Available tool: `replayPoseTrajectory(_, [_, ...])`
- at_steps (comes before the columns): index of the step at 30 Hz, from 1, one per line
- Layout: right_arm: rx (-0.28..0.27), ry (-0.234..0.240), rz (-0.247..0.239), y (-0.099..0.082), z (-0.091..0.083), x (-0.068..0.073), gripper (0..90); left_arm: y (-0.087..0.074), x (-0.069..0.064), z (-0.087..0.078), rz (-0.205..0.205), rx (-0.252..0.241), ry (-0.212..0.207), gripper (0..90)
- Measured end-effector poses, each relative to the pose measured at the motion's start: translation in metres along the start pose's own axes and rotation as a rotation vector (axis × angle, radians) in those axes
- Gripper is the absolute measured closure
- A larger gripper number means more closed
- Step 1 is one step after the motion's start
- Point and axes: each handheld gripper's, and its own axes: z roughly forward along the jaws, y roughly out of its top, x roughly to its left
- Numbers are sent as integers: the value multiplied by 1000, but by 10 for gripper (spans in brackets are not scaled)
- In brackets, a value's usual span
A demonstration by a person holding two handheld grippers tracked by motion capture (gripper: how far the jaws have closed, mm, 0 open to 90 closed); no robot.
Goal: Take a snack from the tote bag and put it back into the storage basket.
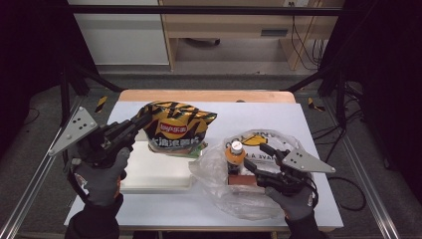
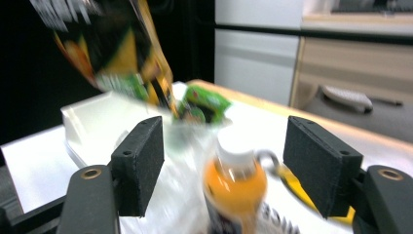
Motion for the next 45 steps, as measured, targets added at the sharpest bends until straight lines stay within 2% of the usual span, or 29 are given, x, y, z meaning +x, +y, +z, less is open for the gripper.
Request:
replayPoseTrajectory(5, [48, -51, 29, -25, -4, -11, 305, 1, 5, 1, -7, 5, 10, 895])
replayPoseTrajectory(11, [71, -93, 48, -42, -10, -19, 300, 2, 15, -1, -10, 6, 27, 895])
replayPoseTrajectory(20, [108, -148, 35, -59, -19, -24, 283, 4, 30, -10, -27, -4, 52, 896])
replayPoseTrajectory(22, [118, -150, 49, -64, -19, -26, 284, 3, 34, -12, -27, 0, 65, 895])
replayPoseTrajectory(32, [149, -170, 50, -76, -23, -29, 276, -3, 56, -20, -33, 15, 133, 896])
replayPoseTrajectory(39, [157, -175, 58, -81, -25, -31, 275, -14, 73, -22, -48, 35, 181, 896])
replayPoseTrajectory(45, [162, -177, 57, -82, -24, -31, 273, -25, 89, -20, -62, 63, 202, 896])
